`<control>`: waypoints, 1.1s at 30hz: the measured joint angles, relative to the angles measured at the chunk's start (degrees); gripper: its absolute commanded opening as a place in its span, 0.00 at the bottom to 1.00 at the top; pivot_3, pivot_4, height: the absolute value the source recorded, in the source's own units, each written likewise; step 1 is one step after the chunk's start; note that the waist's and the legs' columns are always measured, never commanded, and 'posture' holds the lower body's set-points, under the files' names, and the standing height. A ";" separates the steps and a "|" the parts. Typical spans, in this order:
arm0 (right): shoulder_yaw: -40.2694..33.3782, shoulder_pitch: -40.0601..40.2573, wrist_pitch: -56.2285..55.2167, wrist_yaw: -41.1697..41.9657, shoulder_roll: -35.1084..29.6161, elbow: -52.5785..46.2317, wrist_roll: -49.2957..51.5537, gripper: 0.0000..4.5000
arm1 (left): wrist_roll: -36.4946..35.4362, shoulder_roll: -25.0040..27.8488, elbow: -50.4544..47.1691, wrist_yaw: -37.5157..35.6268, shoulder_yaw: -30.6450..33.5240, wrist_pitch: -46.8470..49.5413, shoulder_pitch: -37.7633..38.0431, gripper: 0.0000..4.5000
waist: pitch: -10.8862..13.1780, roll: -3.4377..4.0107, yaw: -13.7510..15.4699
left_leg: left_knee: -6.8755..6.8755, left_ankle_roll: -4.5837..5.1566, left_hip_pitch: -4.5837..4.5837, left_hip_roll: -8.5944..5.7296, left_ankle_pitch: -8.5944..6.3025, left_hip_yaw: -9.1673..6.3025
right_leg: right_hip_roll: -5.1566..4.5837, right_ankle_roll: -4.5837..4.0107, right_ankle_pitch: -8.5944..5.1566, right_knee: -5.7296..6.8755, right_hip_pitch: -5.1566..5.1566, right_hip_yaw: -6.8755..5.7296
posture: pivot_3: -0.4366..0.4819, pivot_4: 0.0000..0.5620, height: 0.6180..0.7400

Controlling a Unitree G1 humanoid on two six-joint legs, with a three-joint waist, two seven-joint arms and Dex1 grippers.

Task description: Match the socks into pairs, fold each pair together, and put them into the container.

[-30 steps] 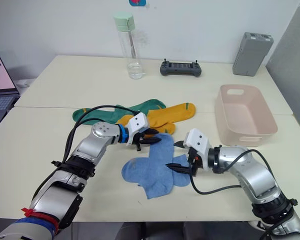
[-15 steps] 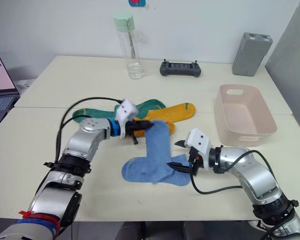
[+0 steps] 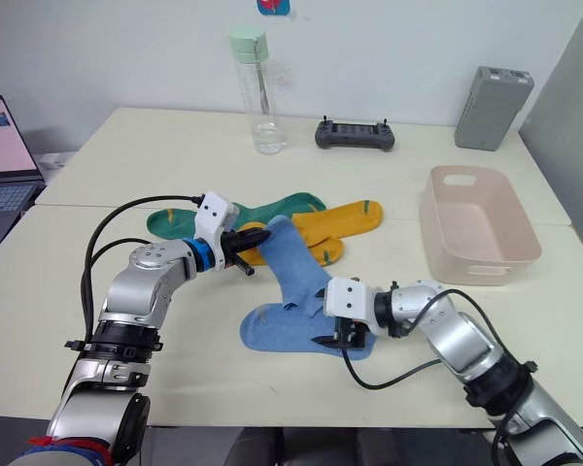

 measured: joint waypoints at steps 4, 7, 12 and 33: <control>0.82 -2.33 -3.66 -0.88 1.84 5.76 -4.39 0.91 | -0.09 -0.12 -1.23 -0.08 -0.48 0.46 0.13 0.01 | 0.00 0.00 0.11 | 0.01 0.00 -0.01 0.00 0.00 -0.01 | 0.00 -0.08 0.05 0.01 0.01 -0.01 | 0.48 0.27 1.00; 0.68 -2.95 -6.41 -0.91 2.04 7.36 -6.04 0.91 | -0.09 -0.05 -1.87 -0.11 -0.52 1.04 0.21 0.01 | 0.00 0.00 0.19 | 0.00 0.00 0.00 0.00 0.00 -0.01 | 0.00 -0.25 0.14 0.01 0.01 -0.01 | 0.48 0.27 1.00; 0.47 -3.27 -8.35 -1.37 3.64 9.68 -7.01 0.63 | -0.12 -0.12 -1.87 -0.01 -0.55 1.26 0.20 0.00 | 0.00 0.00 0.17 | 0.04 0.00 0.00 0.00 0.00 -0.01 | 0.00 -0.23 0.16 0.02 0.02 -0.01 | 0.48 0.27 1.00; -4.15 -1.47 -4.67 3.68 2.53 3.31 -4.02 0.01 | -1.28 0.81 -3.04 -0.44 -0.58 1.71 1.69 0.00 | 0.00 0.00 0.14 | 0.13 0.00 0.00 0.00 0.00 -0.01 | 0.00 -0.20 0.17 0.04 0.05 0.00 | 0.48 0.27 1.00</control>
